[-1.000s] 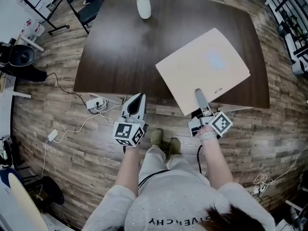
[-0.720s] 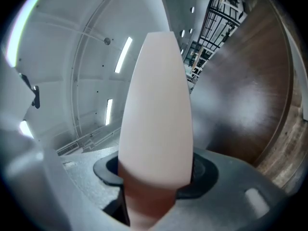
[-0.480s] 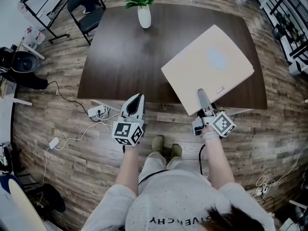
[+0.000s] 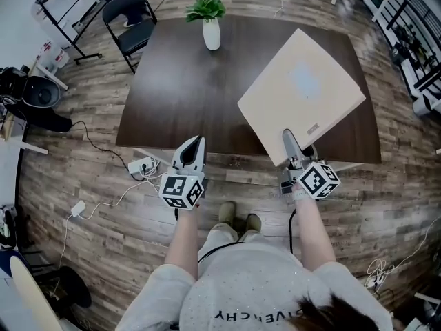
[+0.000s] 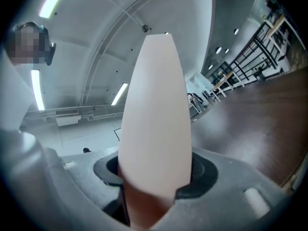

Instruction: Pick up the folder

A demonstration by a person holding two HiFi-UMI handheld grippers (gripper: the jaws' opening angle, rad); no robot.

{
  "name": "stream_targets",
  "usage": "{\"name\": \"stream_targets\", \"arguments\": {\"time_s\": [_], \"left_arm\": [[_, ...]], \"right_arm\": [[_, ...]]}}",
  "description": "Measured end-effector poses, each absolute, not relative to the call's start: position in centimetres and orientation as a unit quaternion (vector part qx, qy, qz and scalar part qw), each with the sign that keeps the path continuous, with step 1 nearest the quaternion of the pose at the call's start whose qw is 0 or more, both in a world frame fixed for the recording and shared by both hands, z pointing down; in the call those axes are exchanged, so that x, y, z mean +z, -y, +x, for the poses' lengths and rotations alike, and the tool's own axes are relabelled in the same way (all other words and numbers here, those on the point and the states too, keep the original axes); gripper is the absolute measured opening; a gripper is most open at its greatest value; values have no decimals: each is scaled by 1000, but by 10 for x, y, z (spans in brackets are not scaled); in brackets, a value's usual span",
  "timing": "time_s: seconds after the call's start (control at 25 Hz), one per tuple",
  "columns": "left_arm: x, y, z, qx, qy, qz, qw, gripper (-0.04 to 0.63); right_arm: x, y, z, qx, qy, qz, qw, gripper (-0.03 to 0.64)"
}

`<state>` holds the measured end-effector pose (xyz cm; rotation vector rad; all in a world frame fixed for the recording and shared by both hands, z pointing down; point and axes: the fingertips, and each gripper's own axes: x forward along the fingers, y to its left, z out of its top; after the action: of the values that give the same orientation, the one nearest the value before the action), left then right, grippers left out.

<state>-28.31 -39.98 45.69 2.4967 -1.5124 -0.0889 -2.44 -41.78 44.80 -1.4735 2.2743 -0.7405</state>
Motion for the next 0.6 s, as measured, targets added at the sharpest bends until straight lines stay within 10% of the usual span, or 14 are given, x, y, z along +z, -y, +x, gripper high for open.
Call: {"name": "stream_targets", "arguments": {"time_s": [0.6], "left_arm": [[433, 398, -293, -36, 534, 839, 99, -3]], "right_arm": [[416, 418, -17, -161, -820, -539, 103, 249]]}}
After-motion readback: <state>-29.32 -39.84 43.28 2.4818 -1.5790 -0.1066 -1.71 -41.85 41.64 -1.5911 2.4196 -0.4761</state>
